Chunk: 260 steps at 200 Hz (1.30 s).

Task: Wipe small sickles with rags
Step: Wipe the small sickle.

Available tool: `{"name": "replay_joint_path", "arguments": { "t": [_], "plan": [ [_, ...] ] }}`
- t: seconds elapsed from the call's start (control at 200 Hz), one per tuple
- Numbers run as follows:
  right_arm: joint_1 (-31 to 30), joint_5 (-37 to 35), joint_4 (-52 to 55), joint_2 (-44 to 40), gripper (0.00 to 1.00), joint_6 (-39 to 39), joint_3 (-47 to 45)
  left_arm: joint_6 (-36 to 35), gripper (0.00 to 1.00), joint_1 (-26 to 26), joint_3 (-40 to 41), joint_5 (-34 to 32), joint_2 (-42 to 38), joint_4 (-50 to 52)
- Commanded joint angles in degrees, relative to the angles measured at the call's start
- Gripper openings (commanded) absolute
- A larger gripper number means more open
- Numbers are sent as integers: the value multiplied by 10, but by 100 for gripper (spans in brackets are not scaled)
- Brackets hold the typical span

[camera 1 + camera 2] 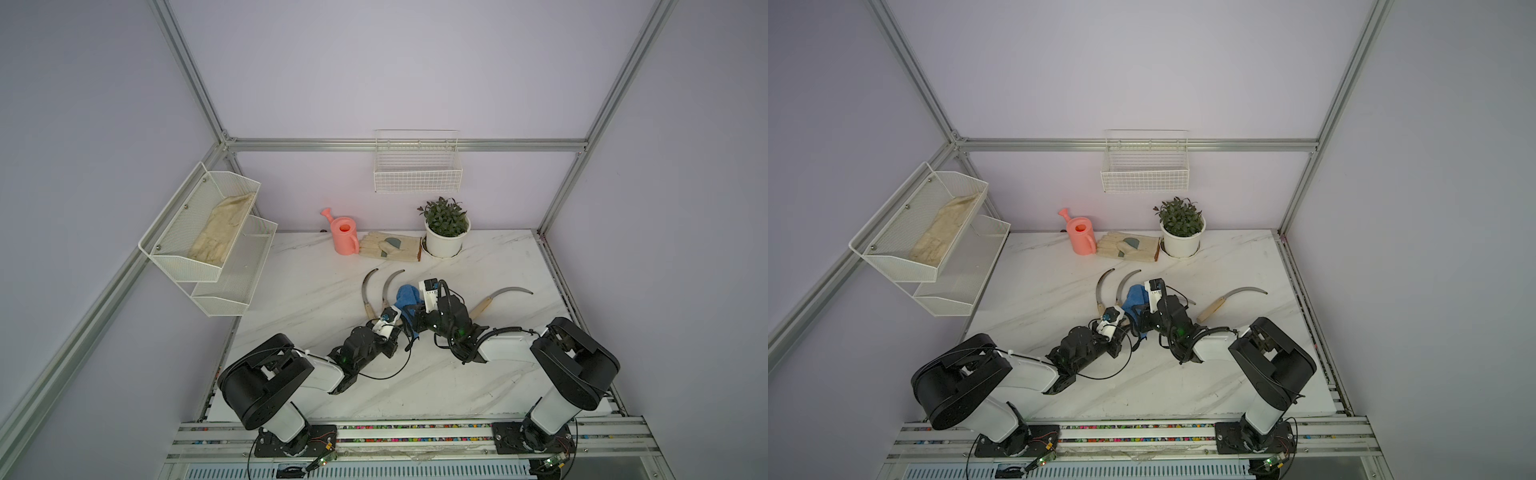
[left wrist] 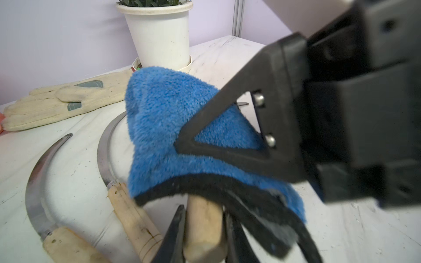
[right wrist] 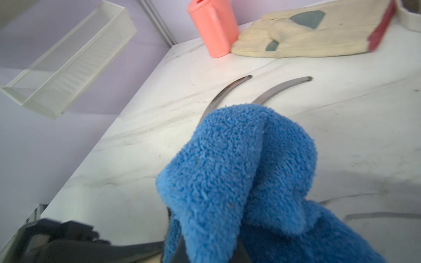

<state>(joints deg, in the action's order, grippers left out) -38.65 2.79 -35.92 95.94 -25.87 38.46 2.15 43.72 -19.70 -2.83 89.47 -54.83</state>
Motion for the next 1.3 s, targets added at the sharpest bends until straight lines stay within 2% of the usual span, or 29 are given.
{"name": "replay_joint_path", "arguments": {
  "t": [0.0, 0.125, 0.245, 0.355, 0.635, 0.78, 1.04, 1.105, 1.18, 1.295],
  "plan": [
    [19, -48, 44, 13, 0, 7, -7, -15, 0, 3, 0, 30, -29, -83],
    [12, -26, 48, 12, 0, 2, 6, -25, 0, -6, 4, 46, -17, -111],
    [-29, -33, 55, 5, 0, 0, 18, -27, 0, -16, -7, 76, -11, -99],
    [-53, -11, 39, -7, 0, -8, 14, -33, 0, -18, -24, 79, -20, -54],
    [-61, 75, -16, -25, 0, -29, -13, -30, 0, -19, -29, 82, -1, -67],
    [-55, 30, 0, -3, 0, -30, -13, -27, 0, -19, -35, 85, 8, -66],
    [34, 8, 4, 45, 0, -28, -22, -26, 0, -19, -33, 83, -1, -57],
    [35, -9, 20, 44, 0, -17, -17, -26, 0, -19, -32, 83, -5, -56],
    [30, 7, 19, 39, 0, -22, -13, -26, 0, -19, -31, 82, -9, -54],
    [-12, -11, 37, 13, 0, -15, -3, -27, 0, -19, -31, 83, -14, -50]
  ]
}}
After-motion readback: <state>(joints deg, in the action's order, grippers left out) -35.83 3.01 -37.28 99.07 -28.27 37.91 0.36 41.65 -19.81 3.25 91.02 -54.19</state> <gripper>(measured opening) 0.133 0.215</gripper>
